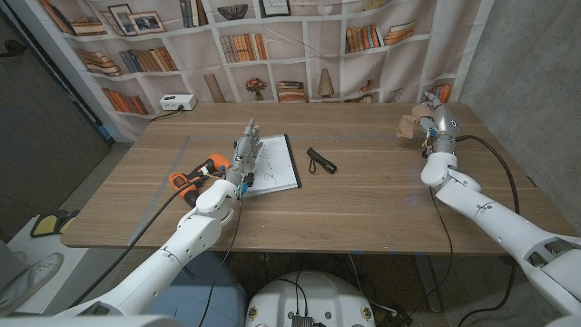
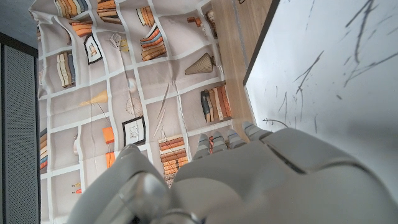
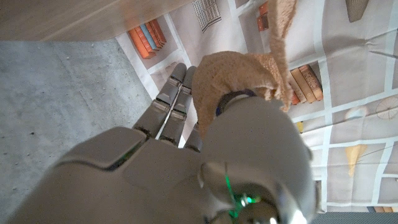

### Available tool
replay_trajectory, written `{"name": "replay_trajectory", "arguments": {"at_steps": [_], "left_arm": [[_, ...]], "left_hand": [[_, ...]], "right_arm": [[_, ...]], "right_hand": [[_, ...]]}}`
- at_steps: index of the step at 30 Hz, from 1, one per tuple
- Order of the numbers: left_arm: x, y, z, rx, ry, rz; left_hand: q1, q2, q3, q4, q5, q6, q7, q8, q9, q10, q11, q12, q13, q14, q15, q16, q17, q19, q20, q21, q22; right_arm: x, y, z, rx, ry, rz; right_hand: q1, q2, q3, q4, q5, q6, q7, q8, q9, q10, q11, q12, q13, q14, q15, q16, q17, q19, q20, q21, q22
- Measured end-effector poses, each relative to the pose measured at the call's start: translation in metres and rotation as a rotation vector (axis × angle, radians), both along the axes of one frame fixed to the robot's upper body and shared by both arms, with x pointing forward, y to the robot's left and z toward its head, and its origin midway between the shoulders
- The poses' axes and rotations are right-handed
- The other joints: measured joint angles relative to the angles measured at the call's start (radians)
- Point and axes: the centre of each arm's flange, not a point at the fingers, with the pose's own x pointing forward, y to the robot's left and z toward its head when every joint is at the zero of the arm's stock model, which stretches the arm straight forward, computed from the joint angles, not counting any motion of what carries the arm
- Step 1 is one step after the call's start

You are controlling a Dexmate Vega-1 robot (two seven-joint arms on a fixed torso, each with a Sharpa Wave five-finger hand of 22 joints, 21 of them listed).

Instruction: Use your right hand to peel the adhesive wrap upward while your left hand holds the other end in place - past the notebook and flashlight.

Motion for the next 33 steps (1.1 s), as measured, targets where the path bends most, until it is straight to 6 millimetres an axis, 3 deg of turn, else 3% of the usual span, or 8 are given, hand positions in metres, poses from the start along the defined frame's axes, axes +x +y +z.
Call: {"name": "replay_trajectory", "arguments": {"at_steps": [16, 33], "left_arm": [[0.002, 0.001, 0.002, 0.002, -0.009, -0.007], [-0.001, 0.002, -0.001, 0.001, -0.008, -0.008]], "left_hand": [[0.000, 0.000, 0.000, 0.000, 0.000, 0.000, 0.000, 0.000, 0.000, 0.000, 0.000, 0.000, 0.000, 0.000, 0.000, 0.000, 0.000, 0.000, 0.000, 0.000, 0.000], [-0.004, 0.004, 0.000, 0.000, 0.000, 0.000, 0.000, 0.000, 0.000, 0.000, 0.000, 0.000, 0.000, 0.000, 0.000, 0.000, 0.000, 0.000, 0.000, 0.000, 0.000]], "right_arm": [[-0.017, 0.015, 0.020, 0.116, -0.125, 0.181], [-0.031, 0.026, 0.033, 0.193, -0.206, 0.369]], "right_hand": [[-0.047, -0.007, -0.027, 0.027, 0.000, 0.016, 0.005, 0.000, 0.002, -0.048, 0.013, 0.012, 0.027, -0.019, 0.004, -0.047, 0.000, 0.000, 0.000, 0.014, -0.006], [-0.223, -0.086, -0.128, 0.096, 0.009, 0.048, 0.023, 0.005, 0.002, -0.052, 0.035, -0.004, -0.002, -0.029, 0.004, -0.133, -0.040, 0.009, -0.002, 0.025, -0.015]]}}
